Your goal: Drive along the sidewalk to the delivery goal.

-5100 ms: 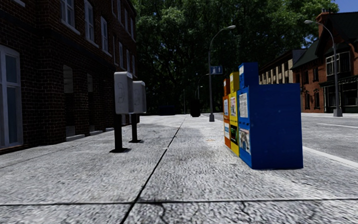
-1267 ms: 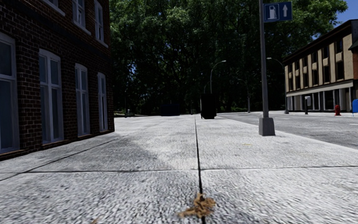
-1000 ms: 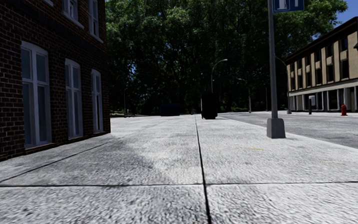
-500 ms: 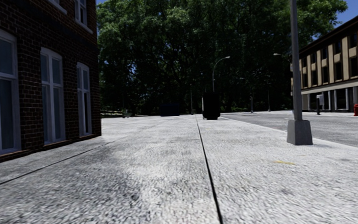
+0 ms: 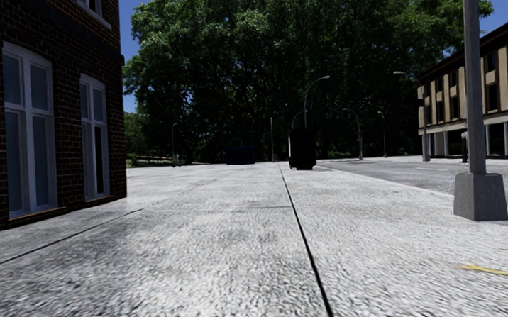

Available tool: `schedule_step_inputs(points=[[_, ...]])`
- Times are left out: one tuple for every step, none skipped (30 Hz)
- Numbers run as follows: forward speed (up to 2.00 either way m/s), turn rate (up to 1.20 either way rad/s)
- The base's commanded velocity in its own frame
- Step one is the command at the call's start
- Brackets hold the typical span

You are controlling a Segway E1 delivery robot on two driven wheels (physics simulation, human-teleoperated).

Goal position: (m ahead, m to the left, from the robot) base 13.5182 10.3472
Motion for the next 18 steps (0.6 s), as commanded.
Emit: schedule_step_inputs(points=[[2.00, 0.00], [2.00, 0.00], [2.00, 0.00], [2.00, 0.00], [2.00, 0.00], [2.00, 0.00], [2.00, 0.00], [2.00, 0.00], [2.00, 0.00], [2.00, 0.00], [2.00, 0.00], [2.00, 0.00], [2.00, 0.00], [2.00, 0.00], [2.00, 0.00], [2.00, 0.00], [2.00, 0.00], [2.00, 0.00]])
